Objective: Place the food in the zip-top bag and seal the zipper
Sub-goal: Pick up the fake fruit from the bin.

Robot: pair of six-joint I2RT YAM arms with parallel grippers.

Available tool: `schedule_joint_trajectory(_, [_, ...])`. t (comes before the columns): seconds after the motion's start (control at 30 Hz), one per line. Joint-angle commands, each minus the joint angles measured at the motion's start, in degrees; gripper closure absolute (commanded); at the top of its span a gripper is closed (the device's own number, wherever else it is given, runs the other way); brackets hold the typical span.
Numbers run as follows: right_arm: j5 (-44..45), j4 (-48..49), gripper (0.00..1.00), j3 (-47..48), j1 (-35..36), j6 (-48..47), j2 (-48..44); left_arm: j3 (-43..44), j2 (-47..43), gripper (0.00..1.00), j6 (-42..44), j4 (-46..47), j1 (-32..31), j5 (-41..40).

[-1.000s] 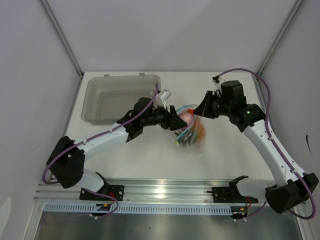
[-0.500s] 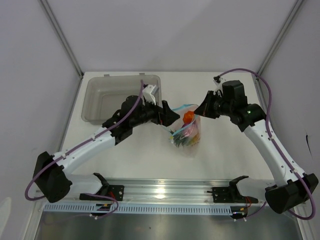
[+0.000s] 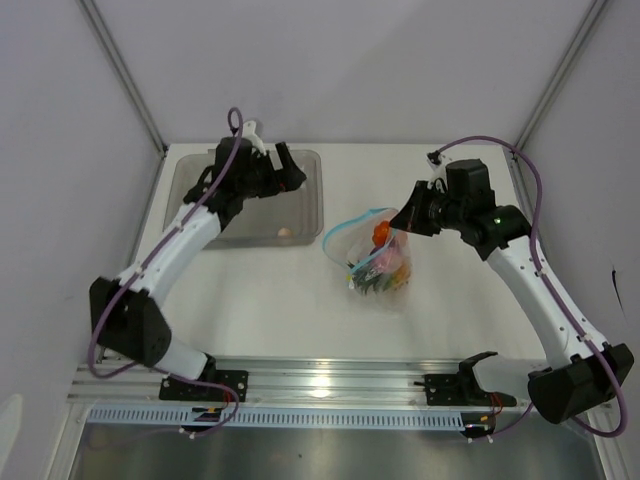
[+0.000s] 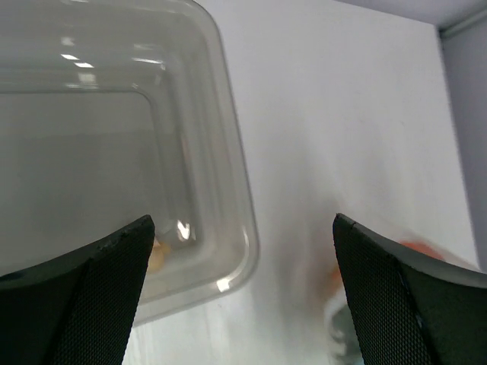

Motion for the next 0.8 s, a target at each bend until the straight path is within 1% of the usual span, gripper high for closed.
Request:
schedule_joint_trajectory(0.0, [-2.0, 0.7, 1.00, 0.9, -0.5, -2.0, 2.2, 14.6, 10.3, 0.01, 5.8, -16.3, 1.9, -5.3])
schedule_joint_trajectory(0.07, [-2.0, 1.1, 1.00, 0.2, -0.6, -2.6, 2.4, 18.7, 17.0, 0.00, 7.3, -22.6, 2.7, -5.7])
schedule_joint_trajectory(0.1, [-1.7, 1.5, 1.00, -0.2, -0.7, -3.1, 2.6, 22.6, 18.8, 0.01, 9.5, -23.0, 3.0, -5.6])
schedule_joint_trajectory(0.13, [-1.5, 2.0, 1.00, -1.0, -0.9, -3.2, 2.9, 24.0, 20.4, 0.01, 10.4, -23.8, 3.2, -4.2])
schedule_joint_trajectory(0.17, [-1.5, 2.0, 1.00, -1.2, -1.0, -3.4, 3.3, 25.6, 23.7, 0.01, 11.0, -26.5, 4.0, -3.7])
schedule_joint_trajectory(0.2, [-1.7, 2.3, 1.00, -1.3, -1.2, -3.7, 3.9, 30.2, 25.2, 0.01, 11.3, -27.7, 4.5, -2.8])
schedule_joint_trajectory(0.23, [-2.0, 2.4, 1.00, -1.4, -1.1, -3.8, 4.2, 31.5, 26.6, 0.01, 11.8, -28.7, 5.3, -0.5])
schedule_joint_trajectory(0.33, [-2.7, 3.3, 1.00, -1.7, -1.3, -4.0, 4.8, 39.1, 31.1, 0.01, 13.2, -32.5, 6.2, 0.0])
schedule_joint_trajectory(0.4, [-2.7, 3.3, 1.00, -1.8, -1.4, -4.1, 4.9, 41.6, 34.1, 0.01, 15.1, -35.1, 6.3, 2.1])
schedule_joint_trajectory(0.43, [-2.8, 3.6, 1.00, -1.8, -1.5, -4.0, 4.9, 45.8, 35.4, 0.01, 15.3, -36.6, 6.3, 2.4])
schedule_joint_trajectory(0.5, [-3.1, 3.9, 1.00, -2.1, -1.5, -3.9, 4.9, 47.8, 37.7, 0.01, 15.4, -39.9, 6.2, 1.3])
schedule_joint_trajectory(0.57, [-3.3, 4.1, 1.00, -2.3, -1.4, -3.6, 4.4, 46.5, 37.5, 0.01, 15.2, -39.9, 5.9, 0.2])
schedule_joint_trajectory(0.67, [-2.9, 4.0, 1.00, -2.4, -1.4, -3.5, 3.7, 40.4, 35.6, 0.00, 14.0, -39.2, 5.3, -3.6])
schedule_joint_trajectory(0.7, [-2.9, 4.0, 1.00, -2.3, -1.5, -3.5, 3.6, 36.6, 34.7, 0.00, 13.2, -38.6, 5.2, -5.5])
schedule_joint_trajectory(0.73, [-2.9, 4.0, 1.00, -2.3, -1.5, -3.4, 3.6, 34.8, 32.7, 0.00, 12.0, -36.4, 5.0, -5.6])
schedule_joint_trajectory(0.77, [-2.9, 4.0, 1.00, -2.3, -1.4, -3.3, 3.5, 28.8, 31.4, 0.01, 11.4, -35.0, 5.0, -5.6])
